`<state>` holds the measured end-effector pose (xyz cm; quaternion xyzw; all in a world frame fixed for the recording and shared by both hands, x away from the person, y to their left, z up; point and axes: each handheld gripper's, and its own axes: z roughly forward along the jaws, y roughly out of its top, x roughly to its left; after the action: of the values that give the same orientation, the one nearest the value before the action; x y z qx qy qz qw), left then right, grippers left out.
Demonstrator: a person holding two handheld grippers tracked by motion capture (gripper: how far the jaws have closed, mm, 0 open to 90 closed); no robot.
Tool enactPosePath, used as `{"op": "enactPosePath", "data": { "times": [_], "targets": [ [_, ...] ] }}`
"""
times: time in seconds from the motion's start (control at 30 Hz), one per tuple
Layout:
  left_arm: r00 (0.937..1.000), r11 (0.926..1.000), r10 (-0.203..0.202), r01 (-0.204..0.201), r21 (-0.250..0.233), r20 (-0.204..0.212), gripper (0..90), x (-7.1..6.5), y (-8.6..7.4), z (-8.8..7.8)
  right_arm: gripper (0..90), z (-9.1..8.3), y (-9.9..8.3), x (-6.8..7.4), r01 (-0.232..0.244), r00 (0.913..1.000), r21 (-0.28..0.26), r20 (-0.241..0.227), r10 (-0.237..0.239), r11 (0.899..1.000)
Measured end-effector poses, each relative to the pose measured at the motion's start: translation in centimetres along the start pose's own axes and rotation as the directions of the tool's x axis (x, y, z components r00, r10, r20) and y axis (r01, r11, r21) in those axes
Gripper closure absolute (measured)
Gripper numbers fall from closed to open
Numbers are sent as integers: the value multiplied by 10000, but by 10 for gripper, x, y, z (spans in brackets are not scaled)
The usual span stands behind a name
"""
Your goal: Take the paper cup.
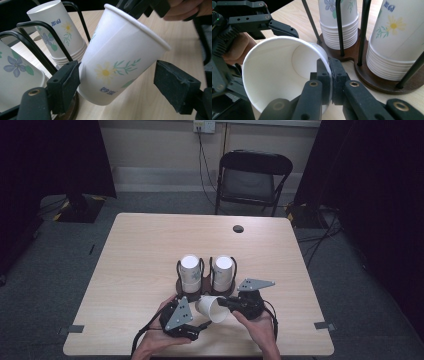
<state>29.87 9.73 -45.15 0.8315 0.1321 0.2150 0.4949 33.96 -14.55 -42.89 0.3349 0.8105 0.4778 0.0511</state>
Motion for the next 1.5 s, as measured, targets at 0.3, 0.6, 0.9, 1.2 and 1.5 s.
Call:
{"op": "enactPosePath", "data": {
  "times": [0.3, 0.6, 0.9, 1.2, 1.5],
  "targets": [
    [9986, 9989, 442, -438, 150, -304, 204, -6, 0, 6, 869, 2, 3, 0, -305, 9995, 448, -52, 308, 9985],
    [9981, 9992, 358, -349, 204, -493, 189, -14, -3, 17, 864, 11, 6, 4, -499, 9985, 1198, -170, 523, 9915],
    [9970, 9988, 478, -470, 144, -607, 197, -16, -1, 20, 861, 19, 9, 5, -686, 9969, 1585, -264, 737, 9850],
    [9965, 9991, 387, -397, -125, -737, 226, -20, 4, 24, 847, 25, 9, 7, -682, 9969, 1976, -248, 745, 9779],
    [9962, 9990, 454, -455, 3, -744, 234, -22, 4, 25, 845, 26, 9, 7, -669, 9970, 2345, -213, 739, 9698]
  ]
}}
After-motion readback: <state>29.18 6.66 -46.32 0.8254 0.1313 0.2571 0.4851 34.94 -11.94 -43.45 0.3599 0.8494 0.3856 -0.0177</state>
